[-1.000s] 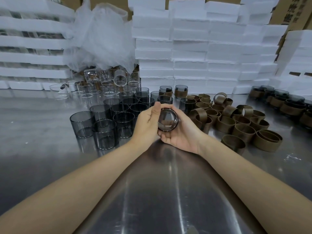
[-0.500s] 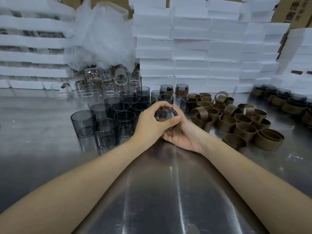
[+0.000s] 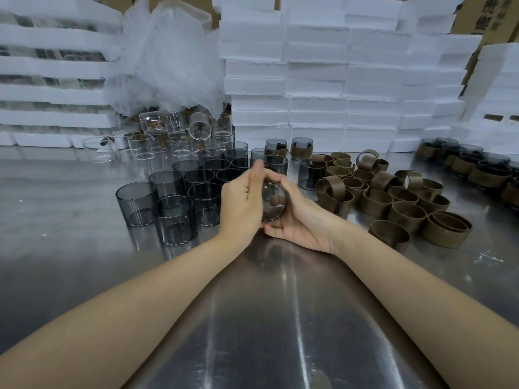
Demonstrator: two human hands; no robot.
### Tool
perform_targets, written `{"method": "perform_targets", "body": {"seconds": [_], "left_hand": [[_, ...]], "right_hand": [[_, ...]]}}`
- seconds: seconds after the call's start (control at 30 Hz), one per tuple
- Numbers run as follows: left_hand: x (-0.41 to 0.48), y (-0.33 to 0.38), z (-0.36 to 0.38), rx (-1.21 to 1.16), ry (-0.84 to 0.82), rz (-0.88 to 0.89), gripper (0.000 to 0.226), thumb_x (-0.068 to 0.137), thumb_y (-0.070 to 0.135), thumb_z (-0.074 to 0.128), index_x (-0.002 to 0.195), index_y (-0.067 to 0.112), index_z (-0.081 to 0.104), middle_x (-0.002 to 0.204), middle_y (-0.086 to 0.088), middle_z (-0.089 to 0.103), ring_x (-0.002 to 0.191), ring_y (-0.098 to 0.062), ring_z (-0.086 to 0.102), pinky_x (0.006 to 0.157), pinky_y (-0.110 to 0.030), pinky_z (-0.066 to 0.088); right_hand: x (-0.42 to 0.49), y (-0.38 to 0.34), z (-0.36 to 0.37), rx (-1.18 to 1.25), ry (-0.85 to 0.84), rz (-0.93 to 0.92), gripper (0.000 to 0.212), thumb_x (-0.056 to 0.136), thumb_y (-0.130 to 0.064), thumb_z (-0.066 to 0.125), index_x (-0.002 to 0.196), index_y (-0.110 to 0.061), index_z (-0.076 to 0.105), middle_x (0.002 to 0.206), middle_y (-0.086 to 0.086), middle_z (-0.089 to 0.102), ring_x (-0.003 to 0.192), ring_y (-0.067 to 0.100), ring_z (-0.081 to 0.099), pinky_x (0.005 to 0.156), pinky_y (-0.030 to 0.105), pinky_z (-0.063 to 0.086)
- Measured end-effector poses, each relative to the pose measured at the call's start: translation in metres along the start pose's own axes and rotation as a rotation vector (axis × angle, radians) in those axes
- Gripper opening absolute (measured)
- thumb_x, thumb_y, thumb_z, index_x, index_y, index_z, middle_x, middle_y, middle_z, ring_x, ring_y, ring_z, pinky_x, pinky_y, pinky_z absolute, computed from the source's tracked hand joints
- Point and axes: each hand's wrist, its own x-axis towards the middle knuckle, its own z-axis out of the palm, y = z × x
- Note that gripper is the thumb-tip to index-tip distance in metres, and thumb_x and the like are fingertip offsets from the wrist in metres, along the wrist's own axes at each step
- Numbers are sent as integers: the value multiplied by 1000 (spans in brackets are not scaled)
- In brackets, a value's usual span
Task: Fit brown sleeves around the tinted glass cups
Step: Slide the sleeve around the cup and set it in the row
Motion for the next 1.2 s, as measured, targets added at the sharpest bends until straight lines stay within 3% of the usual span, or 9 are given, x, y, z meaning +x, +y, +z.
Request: {"method": "perform_targets", "body": {"seconds": [0.1, 0.27, 0.4, 0.47, 0.6, 0.7, 0.8, 1.0, 1.2], "left_hand": [[4, 1, -1, -149, 69, -51, 34, 107, 23, 34, 83, 19, 59, 89, 2, 75, 95, -9, 71, 91, -23, 53], [-5, 4, 0, -60, -34, 164, 56, 88, -23, 26, 121, 8, 59, 134, -8, 58, 132, -14, 50, 116, -37, 36], [-12, 10, 6, 238, -265, 359, 44, 102, 6, 33, 145, 2, 39, 156, -7, 33, 147, -14, 26, 122, -38, 21], [-15, 10, 10, 409, -339, 344, 52, 102, 17, 29, 152, 4, 23, 163, -5, 14, 151, -12, 8, 124, -38, 10], [-14, 7, 10, 399, -341, 171, 59, 106, 34, 26, 156, 14, 1, 164, 4, -7, 150, -5, -8, 123, -28, 2], [-11, 6, 6, 191, -293, -54, 66, 99, 50, 20, 156, 22, 2, 165, 10, -1, 148, 3, -1, 120, -17, 2], [-6, 1, 3, 42, -205, -191, 72, 93, 59, 16, 157, 24, 14, 162, 8, 19, 147, -1, 18, 123, -30, 12], [4, -10, 9, -168, -99, -374, 58, 103, 51, 20, 151, 22, 33, 152, 4, 41, 127, -1, 43, 110, -24, 28], [2, -12, 8, -147, -285, -400, 43, 99, 52, 39, 132, 27, 51, 129, 4, 62, 126, -16, 54, 107, -40, 43]], "right_hand": [[-2, 0, 0, -12, -4, -21, 56, 96, -55, 40, 137, -18, 47, 110, 10, 69, 92, 23, 69, 73, 32, 57], [-5, -4, -2, 39, -10, -210, 52, 95, -35, 52, 138, -5, 46, 129, 19, 60, 121, 31, 57, 100, 48, 48], [-2, -1, -4, -2, 68, -280, 50, 92, -30, 59, 131, 2, 53, 113, 15, 65, 110, 27, 60, 94, 39, 51], [-1, 1, -6, -30, 115, -282, 38, 93, -27, 61, 123, -3, 59, 104, 11, 70, 105, 25, 64, 92, 37, 53], [-2, 2, -4, -53, 164, -299, 60, 77, -24, 72, 131, -4, 53, 114, 16, 66, 107, 29, 62, 96, 44, 49], [-5, 0, -3, -43, 141, -314, 65, 76, -19, 71, 136, -8, 48, 125, 17, 61, 106, 27, 61, 97, 45, 48], [-6, 0, -1, -37, 96, -291, 64, 81, -18, 65, 139, -1, 43, 127, 22, 56, 112, 29, 57, 103, 45, 43], [-7, -1, 1, 110, -71, -191, 50, 92, -29, 45, 134, -3, 49, 133, 17, 56, 126, 29, 50, 116, 42, 30], [-4, -2, 8, 185, 92, -412, 56, 89, -29, 47, 134, 3, 47, 123, 20, 57, 116, 29, 53, 104, 37, 40]]}}
